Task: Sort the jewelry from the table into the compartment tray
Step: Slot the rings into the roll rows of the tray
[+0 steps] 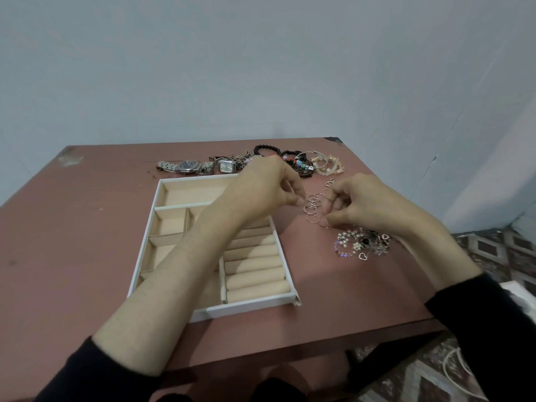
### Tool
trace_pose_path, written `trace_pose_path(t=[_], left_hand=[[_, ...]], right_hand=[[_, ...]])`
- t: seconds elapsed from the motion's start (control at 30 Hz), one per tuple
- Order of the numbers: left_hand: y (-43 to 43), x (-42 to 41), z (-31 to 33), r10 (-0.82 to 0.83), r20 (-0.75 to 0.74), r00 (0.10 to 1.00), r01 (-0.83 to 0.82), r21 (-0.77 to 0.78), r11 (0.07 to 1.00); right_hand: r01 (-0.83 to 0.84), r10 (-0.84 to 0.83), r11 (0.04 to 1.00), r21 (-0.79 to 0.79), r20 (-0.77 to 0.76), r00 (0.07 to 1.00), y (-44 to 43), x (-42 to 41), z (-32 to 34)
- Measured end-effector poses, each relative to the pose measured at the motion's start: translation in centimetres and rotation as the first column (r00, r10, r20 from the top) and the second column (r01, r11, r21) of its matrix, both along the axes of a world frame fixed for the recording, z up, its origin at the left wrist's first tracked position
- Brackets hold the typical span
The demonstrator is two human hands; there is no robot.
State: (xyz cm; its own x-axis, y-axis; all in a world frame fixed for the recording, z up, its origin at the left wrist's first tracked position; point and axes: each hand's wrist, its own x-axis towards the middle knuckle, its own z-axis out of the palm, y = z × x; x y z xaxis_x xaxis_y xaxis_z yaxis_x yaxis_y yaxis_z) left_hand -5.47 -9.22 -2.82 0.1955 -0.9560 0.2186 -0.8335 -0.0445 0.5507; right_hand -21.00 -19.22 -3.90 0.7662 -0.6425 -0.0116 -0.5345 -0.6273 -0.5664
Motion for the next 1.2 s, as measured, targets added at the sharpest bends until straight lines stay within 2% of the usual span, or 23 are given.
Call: trace_pose_path(t=[0.13, 0.23, 0.37, 0.47, 0.6, 0.8, 0.93, 1.03, 1.2], left_hand=[[2.6, 1.7, 1.2, 0.082, -0.063, 0.995, -0.087, -0.092, 0.992], [4.9, 3.6, 0.8, 0.142, -0.117, 0.983, -0.155, -0.119, 0.981], [7.0, 5.3, -0.8, 0.179, -0.195, 0.964, -0.212, -0.159, 0.964], [7.6, 5.3, -1.4, 0.165, -0.234, 0.958, -0.208, -0.170, 0.963], [7.8, 5.1, -1.4, 0.105, -0.205, 0.973, -0.135, -0.133, 0.982], [8.4, 5.1, -1.4, 0.074, -0.213, 0.974, -0.095, -0.091, 0.991], [8.5, 5.1, -1.6, 0.076, -0.149, 0.986, -0.087, -0.075, 0.993], [8.4, 5.2, -1.8, 0.081, -0.108, 0.991, -0.090, -0.081, 0.993], [8.8, 5.5, -1.6, 0.042, -0.162, 0.986, -0.052, -0.058, 0.997]], right_hand=[[0.018, -0.030, 0.998, 0.055, 0.223, 0.974, 1.1, 0.9, 0.5], [-0.040, -0.065, 0.974, 0.222, 0.448, 0.892, 2.5, 2.6, 1.1], [-0.147, -0.134, 0.904, 0.401, 0.593, 0.794, 4.2, 5.7, 0.4], [-0.225, -0.124, 0.855, 0.467, 0.605, 0.786, 5.1, 6.9, -0.4], [-0.279, -0.041, 0.841, 0.464, 0.568, 0.822, 5.5, 7.0, -0.8], [-0.278, -0.023, 0.847, 0.453, 0.554, 0.832, 5.6, 6.7, -0.8], [-0.277, -0.025, 0.843, 0.461, 0.548, 0.836, 5.7, 6.7, -0.8], [-0.276, -0.005, 0.856, 0.437, 0.541, 0.841, 5.8, 6.6, -0.7], [-0.280, 0.075, 0.905, 0.319, 0.529, 0.845, 5.9, 6.5, -0.5]])
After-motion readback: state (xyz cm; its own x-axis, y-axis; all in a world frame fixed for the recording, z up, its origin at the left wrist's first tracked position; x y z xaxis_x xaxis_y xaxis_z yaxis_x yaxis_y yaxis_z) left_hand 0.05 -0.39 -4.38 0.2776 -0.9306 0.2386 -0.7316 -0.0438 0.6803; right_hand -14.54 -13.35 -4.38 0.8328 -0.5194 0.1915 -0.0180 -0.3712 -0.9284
